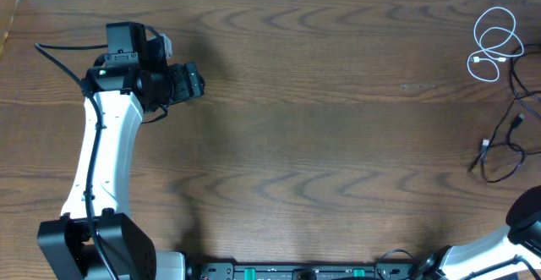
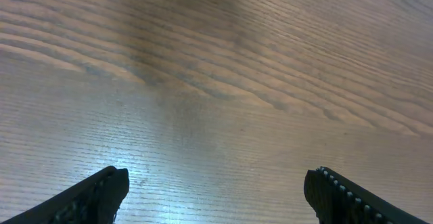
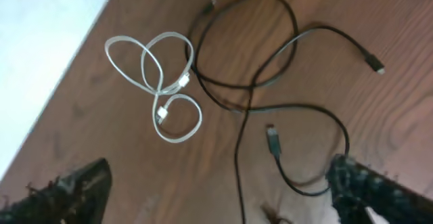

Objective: Untangle cables

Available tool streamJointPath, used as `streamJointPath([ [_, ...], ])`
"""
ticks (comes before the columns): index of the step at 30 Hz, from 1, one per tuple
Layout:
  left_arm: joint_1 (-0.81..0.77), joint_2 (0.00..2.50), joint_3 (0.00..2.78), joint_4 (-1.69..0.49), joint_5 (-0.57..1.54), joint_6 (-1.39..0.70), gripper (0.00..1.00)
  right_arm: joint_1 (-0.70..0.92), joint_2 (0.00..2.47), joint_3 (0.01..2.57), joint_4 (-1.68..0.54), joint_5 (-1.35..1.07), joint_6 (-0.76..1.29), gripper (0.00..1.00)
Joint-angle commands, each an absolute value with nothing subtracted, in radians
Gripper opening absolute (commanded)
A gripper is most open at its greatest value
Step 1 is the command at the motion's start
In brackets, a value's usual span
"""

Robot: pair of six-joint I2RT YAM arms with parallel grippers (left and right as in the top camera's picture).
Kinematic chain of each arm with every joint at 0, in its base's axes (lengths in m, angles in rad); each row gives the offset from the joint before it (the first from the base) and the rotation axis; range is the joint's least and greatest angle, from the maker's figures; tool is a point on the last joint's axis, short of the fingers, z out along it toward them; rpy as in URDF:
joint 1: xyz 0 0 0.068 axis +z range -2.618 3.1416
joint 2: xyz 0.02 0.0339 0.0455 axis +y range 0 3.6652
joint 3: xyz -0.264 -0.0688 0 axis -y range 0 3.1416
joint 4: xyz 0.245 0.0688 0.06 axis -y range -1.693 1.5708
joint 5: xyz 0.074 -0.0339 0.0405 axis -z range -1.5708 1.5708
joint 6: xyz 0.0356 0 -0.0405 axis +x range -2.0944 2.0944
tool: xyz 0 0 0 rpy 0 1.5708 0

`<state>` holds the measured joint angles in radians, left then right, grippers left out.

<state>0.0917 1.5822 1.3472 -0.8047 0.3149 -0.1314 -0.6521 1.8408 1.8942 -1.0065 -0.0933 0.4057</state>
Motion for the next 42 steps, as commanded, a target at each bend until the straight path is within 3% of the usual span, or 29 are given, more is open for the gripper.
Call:
streamJointPath([
  [1, 0.095, 1.581, 1.359, -0.807, 0.312, -0.136, 0.89, -0.634, 1.822, 1.902, -1.016, -0.179, 0.375, 0.99],
  [7, 0.095, 1.581, 1.359, -0.807, 0.312, -0.136, 0.89, -0.509, 1.795, 1.902, -1.05, -0.481, 0.167, 0.99],
  [9, 0.095, 1.581, 1.359, -0.807, 0.312, -0.136, 0.89, -0.396, 1.789, 1.902, -1.067, -0.553, 0.067, 0.99],
  [13, 0.095, 1.581, 1.359, -0.807, 0.312, -0.136, 0.88, -0.157, 1.781, 1.902, -1.144, -0.418, -0.015, 0.99],
  [23, 0.095, 1.581, 1.359, -0.807, 0.312, -0.136, 0.88, 0.112, 1.724, 1.902, -1.249, -0.313, -0.016, 0.99],
  [34, 0.095, 1.581, 1.359, -0.807, 0.312, -0.136, 0.89, 0.155, 1.495, 1.902, -1.446, -0.324, -0.015, 0.99],
  [42, 0.095, 1.581, 1.359, -0.807, 0.312, -0.136, 0.89, 0.155, 1.479, 1.902, -1.597, -0.268, -0.017, 0.99],
])
